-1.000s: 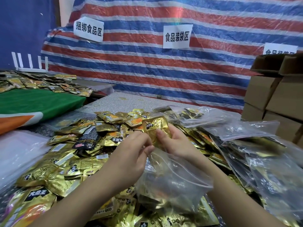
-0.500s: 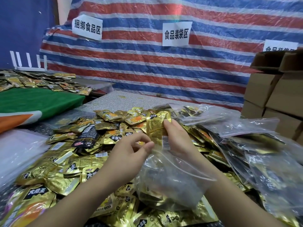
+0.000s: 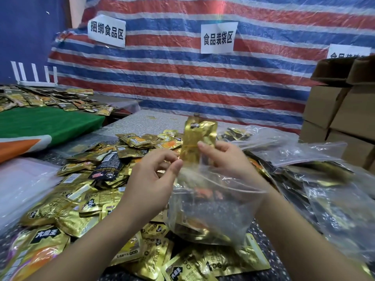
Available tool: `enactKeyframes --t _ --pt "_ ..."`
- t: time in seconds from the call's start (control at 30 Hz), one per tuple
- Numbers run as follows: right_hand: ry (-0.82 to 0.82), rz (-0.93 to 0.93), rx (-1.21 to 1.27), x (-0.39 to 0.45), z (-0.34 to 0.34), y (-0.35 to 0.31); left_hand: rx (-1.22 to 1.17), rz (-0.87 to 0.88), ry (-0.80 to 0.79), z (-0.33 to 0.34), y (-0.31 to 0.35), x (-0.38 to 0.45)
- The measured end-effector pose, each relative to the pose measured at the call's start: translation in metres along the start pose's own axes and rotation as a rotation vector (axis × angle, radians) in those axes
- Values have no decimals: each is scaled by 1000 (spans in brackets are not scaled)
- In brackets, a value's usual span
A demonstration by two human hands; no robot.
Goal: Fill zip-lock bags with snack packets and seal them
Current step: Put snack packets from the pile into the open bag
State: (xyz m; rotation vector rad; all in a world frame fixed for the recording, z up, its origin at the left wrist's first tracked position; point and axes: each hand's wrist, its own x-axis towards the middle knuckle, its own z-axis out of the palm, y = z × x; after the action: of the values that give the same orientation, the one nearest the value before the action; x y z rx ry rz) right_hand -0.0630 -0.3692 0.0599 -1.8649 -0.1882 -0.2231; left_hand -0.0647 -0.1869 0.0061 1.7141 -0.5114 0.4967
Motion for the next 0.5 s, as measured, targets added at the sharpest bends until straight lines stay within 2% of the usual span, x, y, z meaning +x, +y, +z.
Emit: enactKeyframes --t 0.07,0.13,0.23,0.37,0.5 --pt "59 77 215 6 -16 -9 1 17 14 -3 0 3" --pt "86 72 445 5 -27 -21 24 33 -8 -6 -1 6" --pt "105 -50 495 -4 -40 -34 72 88 -52 -7 0 6" --pt "32 -181 406 -19 -45 -52 44 101 -77 -8 4 5" --pt "48 -331 -76 -35 -43 -66 23 119 -46 -9 4 6"
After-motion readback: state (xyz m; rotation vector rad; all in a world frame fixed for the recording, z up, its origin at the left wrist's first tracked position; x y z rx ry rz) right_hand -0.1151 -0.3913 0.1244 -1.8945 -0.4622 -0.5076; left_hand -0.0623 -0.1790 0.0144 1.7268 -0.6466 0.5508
